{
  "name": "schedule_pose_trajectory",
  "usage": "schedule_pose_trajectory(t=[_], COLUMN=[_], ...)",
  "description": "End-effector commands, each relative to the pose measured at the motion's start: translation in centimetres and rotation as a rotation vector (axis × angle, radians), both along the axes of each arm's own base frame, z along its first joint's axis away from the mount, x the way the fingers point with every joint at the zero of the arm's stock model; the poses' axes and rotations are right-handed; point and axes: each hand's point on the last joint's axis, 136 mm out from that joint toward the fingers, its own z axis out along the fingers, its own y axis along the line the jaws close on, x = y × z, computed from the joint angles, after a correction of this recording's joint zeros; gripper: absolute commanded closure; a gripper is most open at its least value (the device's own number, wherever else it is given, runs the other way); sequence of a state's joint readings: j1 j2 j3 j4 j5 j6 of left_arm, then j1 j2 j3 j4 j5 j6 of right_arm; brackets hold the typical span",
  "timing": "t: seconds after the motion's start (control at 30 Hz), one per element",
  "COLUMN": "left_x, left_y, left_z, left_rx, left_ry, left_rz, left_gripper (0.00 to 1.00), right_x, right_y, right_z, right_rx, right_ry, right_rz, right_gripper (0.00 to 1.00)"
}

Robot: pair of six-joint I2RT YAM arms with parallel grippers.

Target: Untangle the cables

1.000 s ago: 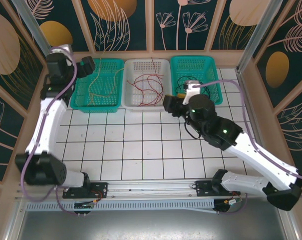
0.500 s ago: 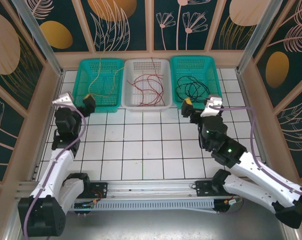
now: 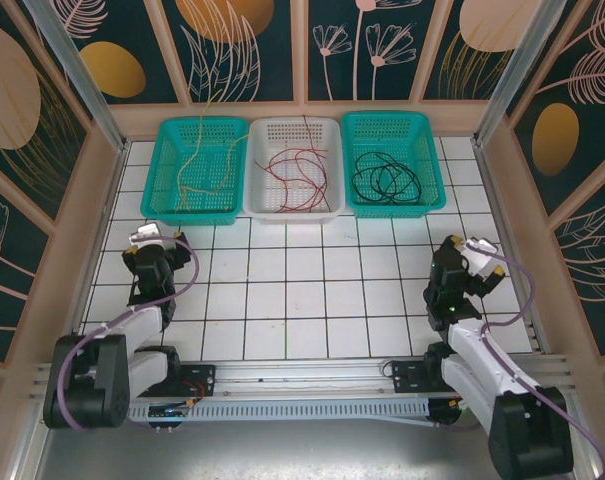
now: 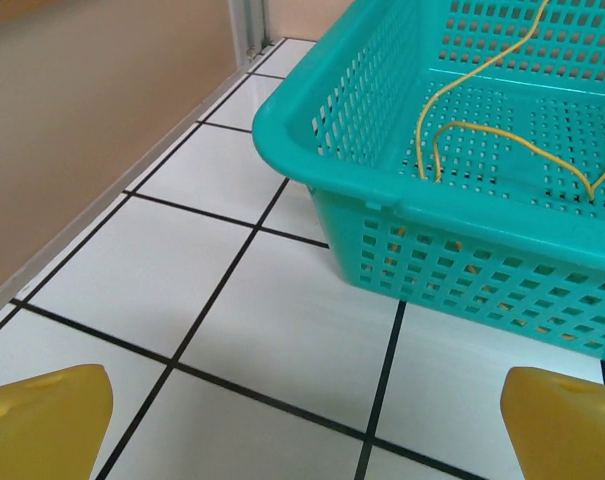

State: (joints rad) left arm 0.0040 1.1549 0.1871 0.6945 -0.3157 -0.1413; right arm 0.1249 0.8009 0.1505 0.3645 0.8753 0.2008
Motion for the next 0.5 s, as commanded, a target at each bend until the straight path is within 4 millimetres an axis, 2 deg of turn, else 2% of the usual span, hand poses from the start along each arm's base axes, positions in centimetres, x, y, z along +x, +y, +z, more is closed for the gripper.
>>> schedule_pose_trajectory(t=[0.0,0.13,0.23,0.27,0.3,0.33,0.4,0.47], left_x=[2.3,3.4,4.3,4.7,4.9,4.8,4.8,4.9], left_y=[-0.8,-0.3,-0.7,-2.1,-2.5,-2.5,-2.3,-2.3], left_z=[4.2,5.3,4.2,3.7,3.7,3.5,3.4,3.2], left_rx=[0.017,-0.006,-0.012,-0.006,-0.002,-0.005,-0.003,-0.005], left_ry=[-0.194,-0.275,-0.283,-0.268,-0.289,-0.286,-0.274,-0.263], left_rz=[-0.059,-0.018,-0.043,-0.126,-0.156,-0.156,-0.145,-0.145], left_gripper=[0.01,0.01,0.01,0.01,0.01,0.01,0.01,0.01], right_x=[2.0,4.1,6.5,7.1,7.7,8.2,10.2,11.0], right_y=[-0.2,0.6,2.3,3.1,3.8,4.2,5.0,5.4], right_z=[3.1,2.1,1.4,1.5,1.9,2.2,1.2,0.7], right_rx=[0.023,0.045,0.042,0.036,0.027,0.015,0.003,0.030], right_ry=[-0.226,-0.238,-0.201,-0.209,-0.232,-0.246,-0.153,-0.120], right_rz=[0.085,0.220,0.352,0.407,0.450,0.479,0.552,0.606], right_gripper=[0.01,0.01,0.01,0.01,0.01,0.01,0.01,0.01])
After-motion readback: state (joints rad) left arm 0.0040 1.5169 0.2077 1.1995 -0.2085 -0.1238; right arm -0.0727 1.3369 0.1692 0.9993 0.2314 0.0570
